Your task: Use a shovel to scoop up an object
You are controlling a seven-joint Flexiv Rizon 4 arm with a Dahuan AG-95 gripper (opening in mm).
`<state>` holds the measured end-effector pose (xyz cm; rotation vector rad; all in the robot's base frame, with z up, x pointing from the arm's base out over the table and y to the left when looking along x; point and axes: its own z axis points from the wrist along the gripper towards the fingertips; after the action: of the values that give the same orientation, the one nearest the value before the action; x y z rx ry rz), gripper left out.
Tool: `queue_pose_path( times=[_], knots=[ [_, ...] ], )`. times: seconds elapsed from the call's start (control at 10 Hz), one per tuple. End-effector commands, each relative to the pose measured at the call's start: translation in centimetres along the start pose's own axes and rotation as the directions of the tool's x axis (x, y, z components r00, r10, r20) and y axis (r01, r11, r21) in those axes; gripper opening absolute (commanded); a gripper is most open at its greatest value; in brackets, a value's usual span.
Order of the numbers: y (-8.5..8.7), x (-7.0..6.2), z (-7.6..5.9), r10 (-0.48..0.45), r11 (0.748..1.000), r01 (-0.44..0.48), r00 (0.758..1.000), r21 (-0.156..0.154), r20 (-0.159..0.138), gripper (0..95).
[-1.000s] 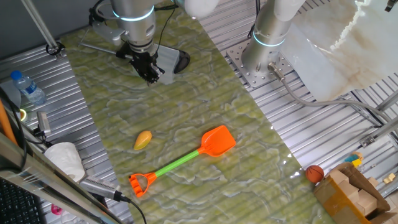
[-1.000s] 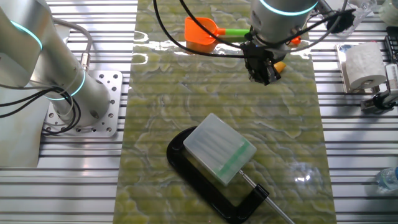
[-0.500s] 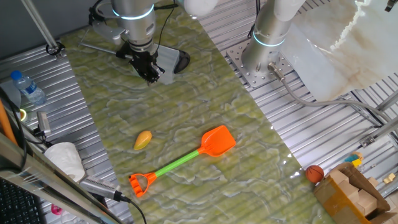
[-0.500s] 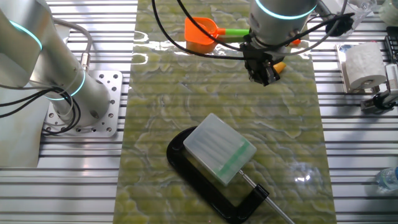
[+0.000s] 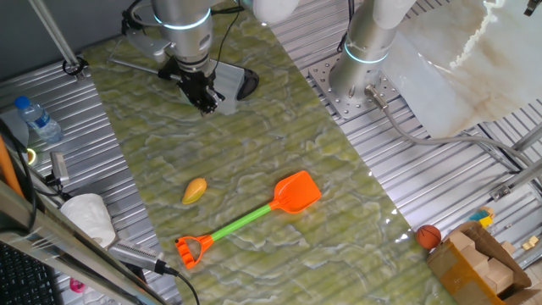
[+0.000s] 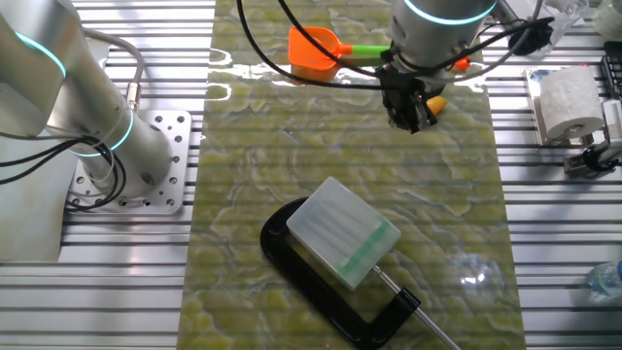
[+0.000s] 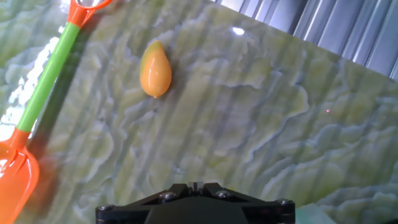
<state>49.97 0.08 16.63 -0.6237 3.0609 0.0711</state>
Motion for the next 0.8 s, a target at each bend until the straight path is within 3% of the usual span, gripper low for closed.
queue_pose_path(
  times=[0.1, 0.3, 0.6, 0.7, 0.8],
  knots=[
    [0.3, -0.2, 0.2, 0.071, 0.997, -0.071, 0.997, -0.006, -0.010, 0.0],
    [1.0, -0.6, 0.3, 0.107, 0.994, -0.107, 0.994, -0.007, -0.016, 0.0],
    [3.6, -1.7, 1.0, 0.131, 0.991, -0.131, 0.991, 0.016, -0.018, 0.0],
    [4.5, -2.0, 1.1, 0.124, 0.992, -0.123, 0.992, 0.023, -0.020, 38.0],
    [5.3, -2.2, 1.1, 0.132, 0.991, -0.132, 0.991, 0.024, -0.019, 38.0]
  ],
)
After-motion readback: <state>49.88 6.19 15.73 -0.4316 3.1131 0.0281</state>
